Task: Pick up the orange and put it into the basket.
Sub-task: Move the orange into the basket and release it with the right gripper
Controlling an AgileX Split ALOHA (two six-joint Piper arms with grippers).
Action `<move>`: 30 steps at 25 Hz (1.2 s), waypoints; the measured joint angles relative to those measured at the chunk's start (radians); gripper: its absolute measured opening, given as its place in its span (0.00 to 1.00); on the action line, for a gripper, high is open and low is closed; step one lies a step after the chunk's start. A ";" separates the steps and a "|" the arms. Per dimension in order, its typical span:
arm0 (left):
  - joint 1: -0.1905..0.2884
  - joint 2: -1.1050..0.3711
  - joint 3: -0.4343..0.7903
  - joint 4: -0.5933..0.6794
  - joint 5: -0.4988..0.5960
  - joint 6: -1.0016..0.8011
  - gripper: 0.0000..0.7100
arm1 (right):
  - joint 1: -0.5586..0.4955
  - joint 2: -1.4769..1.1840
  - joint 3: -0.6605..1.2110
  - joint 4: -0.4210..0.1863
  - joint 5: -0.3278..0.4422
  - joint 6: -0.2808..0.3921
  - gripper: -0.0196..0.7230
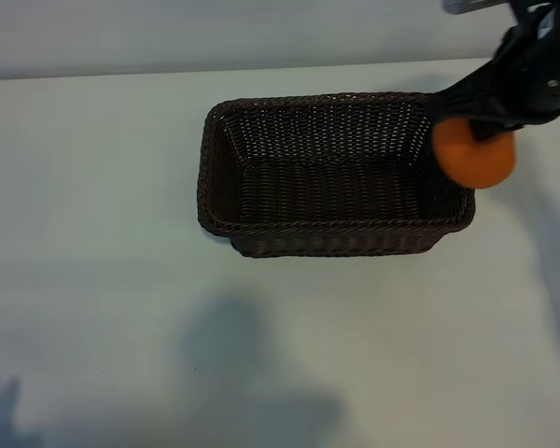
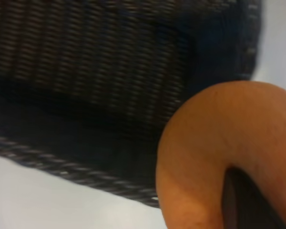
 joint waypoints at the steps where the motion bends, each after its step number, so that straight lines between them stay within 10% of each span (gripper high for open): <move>1: 0.000 0.000 0.000 0.000 0.000 0.000 0.83 | 0.012 0.001 -0.002 0.000 -0.001 0.001 0.14; 30: 0.000 0.000 0.000 0.000 0.000 0.004 0.83 | 0.108 0.569 -0.379 0.023 0.110 -0.023 0.14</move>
